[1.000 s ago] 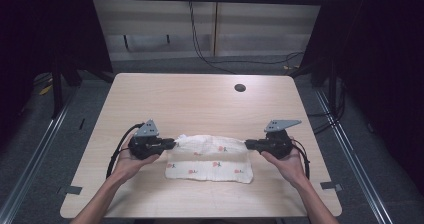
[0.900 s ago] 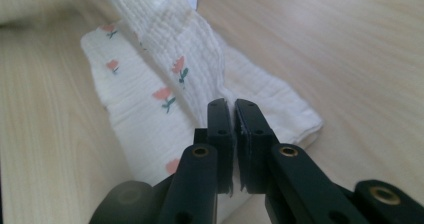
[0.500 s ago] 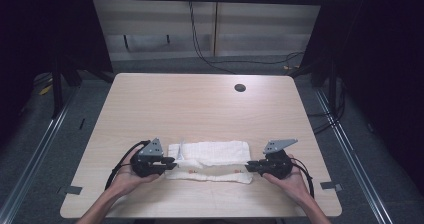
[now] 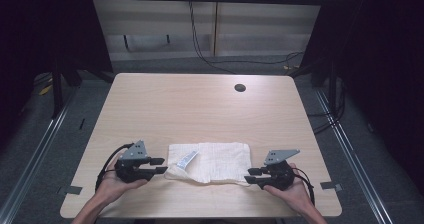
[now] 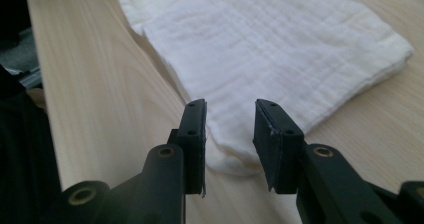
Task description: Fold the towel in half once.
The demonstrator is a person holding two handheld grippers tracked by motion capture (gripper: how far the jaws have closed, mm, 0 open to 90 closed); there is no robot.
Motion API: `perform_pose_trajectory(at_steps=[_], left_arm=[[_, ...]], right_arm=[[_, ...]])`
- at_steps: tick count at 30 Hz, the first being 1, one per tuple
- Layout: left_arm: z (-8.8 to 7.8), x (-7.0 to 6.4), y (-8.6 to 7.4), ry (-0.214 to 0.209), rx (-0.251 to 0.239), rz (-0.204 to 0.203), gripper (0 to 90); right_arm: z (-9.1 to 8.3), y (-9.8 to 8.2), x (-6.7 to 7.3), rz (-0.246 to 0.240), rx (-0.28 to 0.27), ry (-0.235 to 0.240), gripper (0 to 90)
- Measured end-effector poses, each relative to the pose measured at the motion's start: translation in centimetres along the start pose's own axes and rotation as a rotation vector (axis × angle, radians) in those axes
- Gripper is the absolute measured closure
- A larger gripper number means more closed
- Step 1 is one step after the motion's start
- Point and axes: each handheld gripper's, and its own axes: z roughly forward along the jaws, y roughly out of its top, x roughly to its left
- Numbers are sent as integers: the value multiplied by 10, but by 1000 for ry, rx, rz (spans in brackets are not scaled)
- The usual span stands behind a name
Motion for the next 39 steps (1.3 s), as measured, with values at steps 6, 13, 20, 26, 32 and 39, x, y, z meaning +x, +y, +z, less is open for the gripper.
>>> perform_pose_trajectory(at_steps=[6,13,20,26,32,39], left_arm=[[20,22,4,56,32,-55,689],[48,20,3,-8,113,-30,670],[60,15,1,-22,134,-5,623],[63,10,2,-28,134,-1,560],[66,6,10,-36,136,-1,545],[77,0,14,-67,139,-12,528]], right_arm=[[2,11,0,6,-22,-22,685],[31,19,-13,25,44,-51,595],[36,16,-13,10,49,-75,554],[33,14,-14,1,53,-129,703],[20,5,-27,38,51,-156,746],[8,-2,-40,96,43,-177,715]])
